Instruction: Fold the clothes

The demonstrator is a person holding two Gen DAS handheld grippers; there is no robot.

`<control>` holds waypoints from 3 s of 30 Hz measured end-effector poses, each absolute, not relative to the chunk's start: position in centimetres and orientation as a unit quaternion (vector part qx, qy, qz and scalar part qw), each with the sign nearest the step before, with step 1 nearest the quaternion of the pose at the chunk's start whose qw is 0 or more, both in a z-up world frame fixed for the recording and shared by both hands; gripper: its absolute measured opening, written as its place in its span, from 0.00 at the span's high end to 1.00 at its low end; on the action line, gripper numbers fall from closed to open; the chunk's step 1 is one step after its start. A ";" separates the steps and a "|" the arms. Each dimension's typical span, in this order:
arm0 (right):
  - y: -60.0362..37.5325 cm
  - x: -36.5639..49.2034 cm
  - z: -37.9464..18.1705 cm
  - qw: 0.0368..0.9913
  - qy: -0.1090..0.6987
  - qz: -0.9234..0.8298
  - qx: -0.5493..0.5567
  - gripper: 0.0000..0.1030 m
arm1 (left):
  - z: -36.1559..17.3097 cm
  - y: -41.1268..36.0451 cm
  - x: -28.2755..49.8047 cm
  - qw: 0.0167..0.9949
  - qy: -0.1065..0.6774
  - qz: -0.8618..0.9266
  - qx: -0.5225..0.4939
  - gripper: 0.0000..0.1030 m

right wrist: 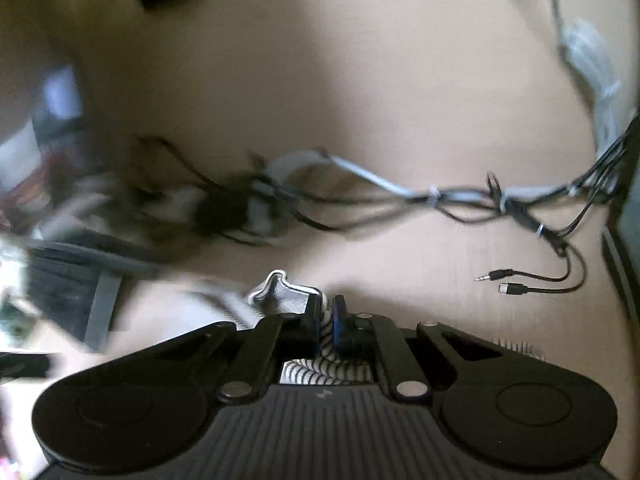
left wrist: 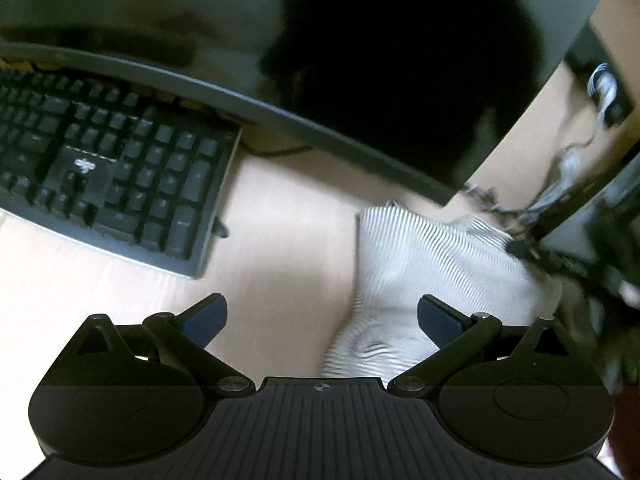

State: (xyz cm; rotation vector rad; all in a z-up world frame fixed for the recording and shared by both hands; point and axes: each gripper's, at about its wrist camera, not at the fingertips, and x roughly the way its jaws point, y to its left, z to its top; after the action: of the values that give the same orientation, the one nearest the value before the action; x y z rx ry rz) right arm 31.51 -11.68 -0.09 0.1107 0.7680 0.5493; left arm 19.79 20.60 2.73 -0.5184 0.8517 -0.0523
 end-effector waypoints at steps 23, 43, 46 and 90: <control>-21.3 13.3 1.7 0.895 0.414 0.101 0.136 0.50 | -1.2 14.4 19.8 0.840 0.514 -0.177 0.000 0.00; -18.8 10.8 -5.3 0.811 0.530 0.073 0.236 0.76 | 0.3 16.6 21.1 0.821 0.503 -0.224 -0.153 0.00; -20.0 10.4 -5.5 0.804 0.515 0.056 0.294 0.56 | -0.2 16.3 20.9 0.810 0.508 -0.239 -0.169 0.00; -18.8 21.9 -3.5 0.858 0.458 0.204 0.108 0.80 | -0.6 15.3 19.0 0.852 0.473 -0.126 -0.185 0.74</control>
State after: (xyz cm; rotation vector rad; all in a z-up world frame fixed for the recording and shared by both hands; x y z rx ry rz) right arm 21.93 -18.83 -3.51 0.2263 0.9621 0.4279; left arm 19.04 15.26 -0.57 -0.3890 0.9954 -0.2662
